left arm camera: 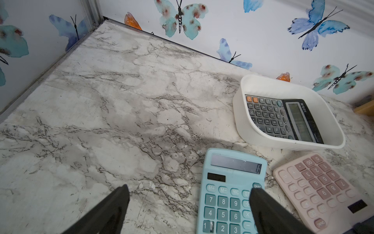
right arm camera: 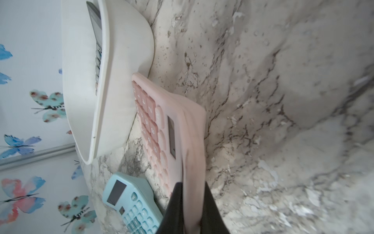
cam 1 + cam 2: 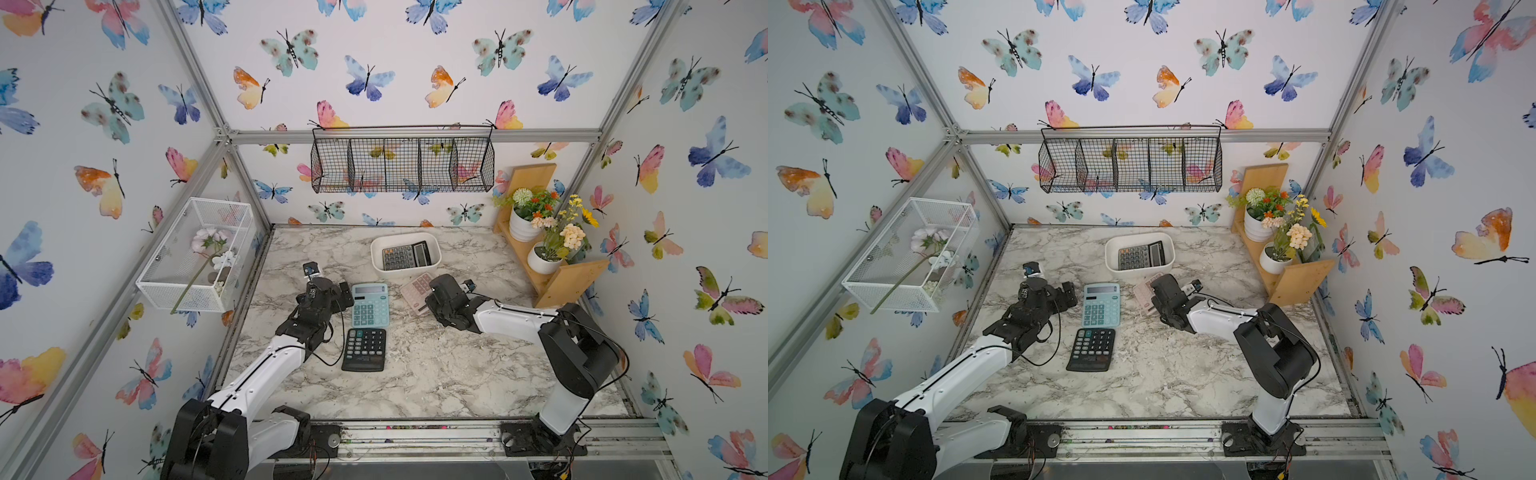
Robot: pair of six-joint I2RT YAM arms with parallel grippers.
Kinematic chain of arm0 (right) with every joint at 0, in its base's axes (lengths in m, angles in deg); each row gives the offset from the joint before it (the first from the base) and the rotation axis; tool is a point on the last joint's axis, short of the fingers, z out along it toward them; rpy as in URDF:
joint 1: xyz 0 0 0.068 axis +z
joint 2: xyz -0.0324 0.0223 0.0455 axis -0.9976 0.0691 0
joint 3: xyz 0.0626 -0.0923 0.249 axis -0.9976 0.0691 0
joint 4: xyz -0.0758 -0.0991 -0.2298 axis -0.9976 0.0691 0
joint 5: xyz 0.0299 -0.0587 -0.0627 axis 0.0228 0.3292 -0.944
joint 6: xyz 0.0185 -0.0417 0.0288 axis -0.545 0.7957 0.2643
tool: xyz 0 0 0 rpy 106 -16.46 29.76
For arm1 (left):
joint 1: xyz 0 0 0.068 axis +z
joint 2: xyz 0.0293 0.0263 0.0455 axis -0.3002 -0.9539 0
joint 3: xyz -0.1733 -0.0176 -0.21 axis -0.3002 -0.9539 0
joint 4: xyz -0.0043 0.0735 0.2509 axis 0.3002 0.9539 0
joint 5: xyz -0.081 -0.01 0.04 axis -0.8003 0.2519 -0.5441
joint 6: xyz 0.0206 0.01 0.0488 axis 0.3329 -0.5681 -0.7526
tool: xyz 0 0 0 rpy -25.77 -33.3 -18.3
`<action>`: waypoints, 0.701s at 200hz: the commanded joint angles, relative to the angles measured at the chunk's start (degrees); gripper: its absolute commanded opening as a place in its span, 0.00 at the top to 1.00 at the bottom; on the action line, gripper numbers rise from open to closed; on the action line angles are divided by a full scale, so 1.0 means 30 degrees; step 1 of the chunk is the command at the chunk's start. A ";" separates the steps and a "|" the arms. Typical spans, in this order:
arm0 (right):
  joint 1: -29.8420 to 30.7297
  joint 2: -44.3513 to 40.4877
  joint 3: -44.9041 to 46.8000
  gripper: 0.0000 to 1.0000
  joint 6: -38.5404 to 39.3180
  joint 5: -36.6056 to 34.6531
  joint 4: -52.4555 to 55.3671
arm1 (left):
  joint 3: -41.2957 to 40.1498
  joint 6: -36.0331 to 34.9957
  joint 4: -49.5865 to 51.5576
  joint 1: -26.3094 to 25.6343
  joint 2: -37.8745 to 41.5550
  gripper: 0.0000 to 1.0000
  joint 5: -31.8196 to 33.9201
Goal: Put the calculator in the storage box
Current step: Pick up the calculator at the center of the board.
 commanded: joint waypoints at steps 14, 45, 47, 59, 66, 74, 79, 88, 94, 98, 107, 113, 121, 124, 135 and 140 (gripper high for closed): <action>-0.0484 -0.1161 0.1031 0.94 0.4369 0.0713 0.5071 | -0.0320 0.0155 -0.0181 0.0072 0.0467 0.01 0.0362; -0.0580 -0.2099 0.0806 0.97 0.7657 0.1932 0.7297 | -0.0316 0.0133 -0.0124 0.0072 0.0519 0.01 0.0325; -0.0581 -0.2179 0.0754 0.98 0.7853 0.1999 0.7536 | -0.0333 0.0155 -0.0123 0.0072 0.0519 0.01 0.0310; -0.0611 -0.2762 0.0444 0.98 0.9329 0.2496 0.8283 | -0.0321 0.0165 -0.0124 0.0078 0.0519 0.01 0.0300; -0.0611 -0.3182 0.0334 0.98 1.0056 0.2558 0.8618 | -0.0321 0.0175 -0.0126 0.0080 0.0519 0.01 0.0314; -0.0611 -0.3637 0.0144 0.98 1.0987 0.2592 0.8979 | -0.0323 0.0172 -0.0123 0.0072 0.0522 0.01 0.0303; -0.0611 -0.3852 -0.0064 0.98 1.1425 0.2651 0.9198 | -0.0327 0.0165 -0.0137 0.0073 0.0525 0.01 0.0303; -0.0642 -0.4128 -0.0599 0.98 1.2319 0.2618 1.0036 | -0.0313 0.0169 -0.0133 0.0073 0.0519 0.01 0.0295; -0.0655 -0.4204 -0.0967 0.98 1.3030 0.2738 1.0394 | -0.0305 0.0187 -0.0136 0.0072 0.0491 0.01 0.0304; -0.0669 -0.4208 -0.1304 0.98 1.3378 0.2722 1.0809 | -0.0304 0.0164 -0.0127 0.0083 0.0490 0.01 0.0298; -0.0706 -0.4110 -0.1990 0.98 1.4208 0.2673 1.1757 | -0.0319 0.0175 -0.0140 0.0080 0.0490 0.01 0.0296; -0.0749 -0.3999 -0.2366 0.98 1.4841 0.2944 1.2115 | -0.0320 0.0165 -0.0179 0.0073 0.0461 0.01 0.0296; -0.0866 -0.3848 -0.2940 0.98 1.5692 0.3332 1.2648 | -0.0320 0.0186 -0.0179 0.0076 0.0468 0.01 0.0288; -0.0888 -0.3808 -0.3098 0.98 1.6006 0.3446 1.2750 | -0.0312 0.0184 -0.0181 0.0073 0.0461 0.01 0.0305; -0.1067 -0.3791 -0.3660 0.98 1.7332 0.3976 1.2800 | -0.0319 0.0192 -0.0165 0.0073 0.0467 0.01 0.0298; -0.1223 -0.3873 -0.3866 0.98 1.7795 0.4209 1.2680 | -0.0320 0.0180 -0.0173 0.0076 0.0477 0.01 0.0296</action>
